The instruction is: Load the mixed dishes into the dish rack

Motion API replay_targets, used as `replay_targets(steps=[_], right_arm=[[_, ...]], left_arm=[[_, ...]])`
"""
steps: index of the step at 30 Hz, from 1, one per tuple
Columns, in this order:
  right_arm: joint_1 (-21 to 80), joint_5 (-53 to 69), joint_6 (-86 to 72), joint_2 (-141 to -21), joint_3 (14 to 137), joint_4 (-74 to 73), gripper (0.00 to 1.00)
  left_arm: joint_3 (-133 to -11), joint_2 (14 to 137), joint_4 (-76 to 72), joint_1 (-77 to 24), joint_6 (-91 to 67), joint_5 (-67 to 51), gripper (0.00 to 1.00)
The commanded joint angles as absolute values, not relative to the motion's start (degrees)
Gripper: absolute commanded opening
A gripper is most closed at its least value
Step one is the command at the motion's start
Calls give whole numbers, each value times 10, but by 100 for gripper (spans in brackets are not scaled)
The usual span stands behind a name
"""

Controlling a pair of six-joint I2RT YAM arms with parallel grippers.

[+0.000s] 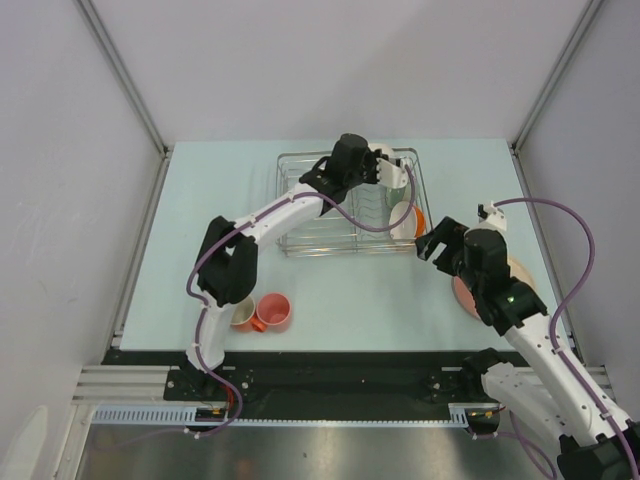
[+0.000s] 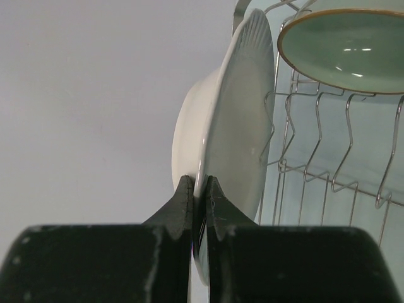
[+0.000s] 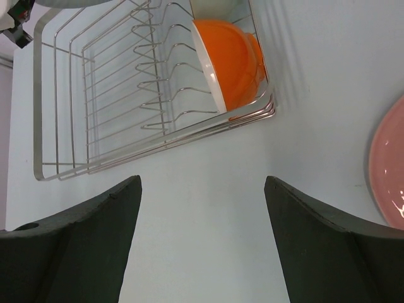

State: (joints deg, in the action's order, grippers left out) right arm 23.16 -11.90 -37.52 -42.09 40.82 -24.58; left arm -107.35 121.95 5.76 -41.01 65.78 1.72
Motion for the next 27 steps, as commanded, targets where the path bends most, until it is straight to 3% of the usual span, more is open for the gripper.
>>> replay_targets(steps=[1, 10, 20, 22, 24, 26, 27], right_arm=[[220, -111, -373, -419, 407, -236, 84], [208, -91, -374, -431, 406, -230, 84], [207, -85, -378, -425, 407, -234, 84], [207, -87, -377, -425, 407, -234, 86], [207, -90, -375, -426, 407, -232, 89], [208, -101, -374, -429, 408, -233, 91], [208, -106, -374, -429, 408, -233, 92]], left_arm=[[-1080, 1187, 66, -413, 679, -24, 0], [-1053, 1146, 195, -412, 710, -53, 0], [-1034, 1128, 226, -412, 737, -78, 0], [-1035, 1135, 213, -413, 732, -69, 4], [-1041, 1141, 211, -416, 729, -48, 25], [-1042, 1142, 214, -417, 727, -38, 56], [-1038, 1139, 212, -417, 724, -33, 64]])
